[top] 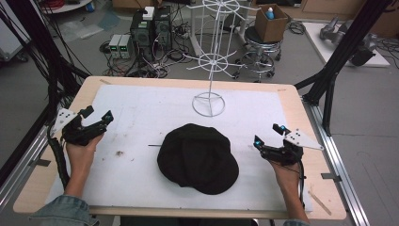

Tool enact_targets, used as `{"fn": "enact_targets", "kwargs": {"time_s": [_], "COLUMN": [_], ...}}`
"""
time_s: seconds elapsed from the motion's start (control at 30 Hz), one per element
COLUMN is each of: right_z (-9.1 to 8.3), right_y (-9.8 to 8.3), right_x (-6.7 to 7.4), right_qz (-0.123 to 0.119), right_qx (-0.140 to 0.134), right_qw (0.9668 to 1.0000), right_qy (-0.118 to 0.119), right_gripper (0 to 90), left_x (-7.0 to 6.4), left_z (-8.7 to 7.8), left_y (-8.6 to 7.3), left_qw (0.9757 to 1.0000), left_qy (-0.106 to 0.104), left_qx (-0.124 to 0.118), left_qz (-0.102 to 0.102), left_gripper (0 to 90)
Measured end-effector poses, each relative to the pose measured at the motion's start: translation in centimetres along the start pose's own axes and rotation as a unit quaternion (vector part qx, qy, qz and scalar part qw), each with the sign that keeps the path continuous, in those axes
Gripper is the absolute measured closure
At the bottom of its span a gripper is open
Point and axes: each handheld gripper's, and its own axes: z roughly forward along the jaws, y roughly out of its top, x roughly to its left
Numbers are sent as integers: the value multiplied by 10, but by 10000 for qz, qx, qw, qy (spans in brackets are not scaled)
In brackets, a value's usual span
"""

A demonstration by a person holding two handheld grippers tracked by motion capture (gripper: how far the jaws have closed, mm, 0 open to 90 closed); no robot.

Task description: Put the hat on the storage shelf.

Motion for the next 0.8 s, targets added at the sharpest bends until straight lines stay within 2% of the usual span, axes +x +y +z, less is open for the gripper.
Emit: {"fn": "enact_targets", "kwargs": {"time_s": [0.17,0.63,0.8], "right_z": [0,2,2], "right_y": [0,1,1], "right_x": [0,2,2], "right_qz": [-26,-71,12], "right_qx": [-23,-10,-28], "right_qw": [10000,10000,10000], "right_qy": [2,29,40], "right_gripper": [129,133,135], "left_x": [0,-2,-2], "left_z": [0,1,0], "left_y": [0,0,0], "left_qw": [10000,10000,10000], "left_qy": [46,-31,-32], "left_qx": [-12,84,64], "left_qz": [-7,37,27], "left_gripper": [193,193,193]}}
